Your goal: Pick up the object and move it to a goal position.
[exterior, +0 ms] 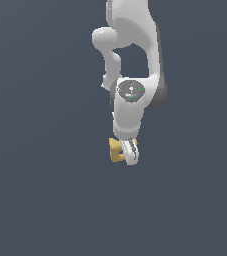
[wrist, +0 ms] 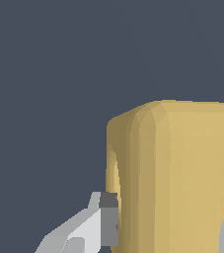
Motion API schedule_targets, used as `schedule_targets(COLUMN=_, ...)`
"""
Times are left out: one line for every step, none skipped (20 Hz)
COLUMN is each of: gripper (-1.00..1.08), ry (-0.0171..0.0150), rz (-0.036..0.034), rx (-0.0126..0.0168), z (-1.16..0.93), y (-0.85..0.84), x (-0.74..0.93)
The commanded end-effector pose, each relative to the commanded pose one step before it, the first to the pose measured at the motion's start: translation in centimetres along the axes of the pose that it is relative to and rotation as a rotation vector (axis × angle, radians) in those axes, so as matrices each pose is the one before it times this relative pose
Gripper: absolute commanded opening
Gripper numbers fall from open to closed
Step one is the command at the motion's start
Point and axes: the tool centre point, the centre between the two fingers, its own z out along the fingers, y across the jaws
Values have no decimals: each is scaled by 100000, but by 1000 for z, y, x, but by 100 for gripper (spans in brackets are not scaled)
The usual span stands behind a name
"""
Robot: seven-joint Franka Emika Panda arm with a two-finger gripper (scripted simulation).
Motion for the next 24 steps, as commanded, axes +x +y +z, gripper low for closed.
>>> schedule_targets(gripper=-100, ry=61, rz=64, rx=78, z=-1758, y=-329, x=65)
schedule_targets(gripper=-100, ry=0, rz=0, rx=0, z=-808, y=-143, x=14)
schedule_targets(gripper=-100, ry=0, rz=0, rx=0, z=-859, y=-153, x=15)
schedule_targets(gripper=-100, ry=0, rz=0, rx=0, z=-908, y=-163, x=16)
schedule_targets(gripper=-100, ry=0, rz=0, rx=0, z=-949, y=-171, x=17)
schedule_targets(gripper=-100, ry=57, rz=39, rx=2, z=-989, y=-175, x=33)
schedule_targets(gripper=-100, ry=0, rz=0, rx=0, z=-1007, y=-185, x=19)
schedule_targets(gripper=-100, ry=0, rz=0, rx=0, z=-1026, y=-191, x=20)
schedule_targets(gripper=-100, ry=0, rz=0, rx=0, z=-1040, y=-196, x=20)
schedule_targets(gripper=-100, ry=61, rz=33, rx=1, z=-1057, y=-197, x=29)
schedule_targets(gripper=-100, ry=0, rz=0, rx=0, z=-1057, y=-204, x=21)
schedule_targets(gripper=-100, ry=0, rz=0, rx=0, z=-1054, y=-207, x=21)
schedule_targets(gripper=-100, ry=0, rz=0, rx=0, z=-1041, y=-207, x=21)
schedule_targets(gripper=-100, ry=0, rz=0, rx=0, z=-1027, y=-208, x=21)
schedule_targets(gripper=-100, ry=0, rz=0, rx=0, z=-1013, y=-209, x=21)
schedule_targets(gripper=-100, ry=0, rz=0, rx=0, z=-998, y=-209, x=21)
schedule_targets(gripper=-100, ry=0, rz=0, rx=0, z=-979, y=-209, x=21)
schedule_targets(gripper=-100, ry=-20, rz=-62, rx=23, z=-946, y=-203, x=-15)
schedule_targets(gripper=-100, ry=0, rz=0, rx=0, z=-886, y=-197, x=19)
schedule_targets(gripper=-100, ry=0, rz=0, rx=0, z=-842, y=-190, x=19)
schedule_targets(gripper=-100, ry=0, rz=0, rx=0, z=-785, y=-181, x=18)
schedule_targets(gripper=-100, ry=0, rz=0, rx=0, z=-726, y=-171, x=17)
schedule_targets(gripper=-100, ry=-62, rz=-73, rx=16, z=-672, y=-163, x=-12)
schedule_targets(gripper=-100, ry=0, rz=0, rx=0, z=-612, y=-150, x=15)
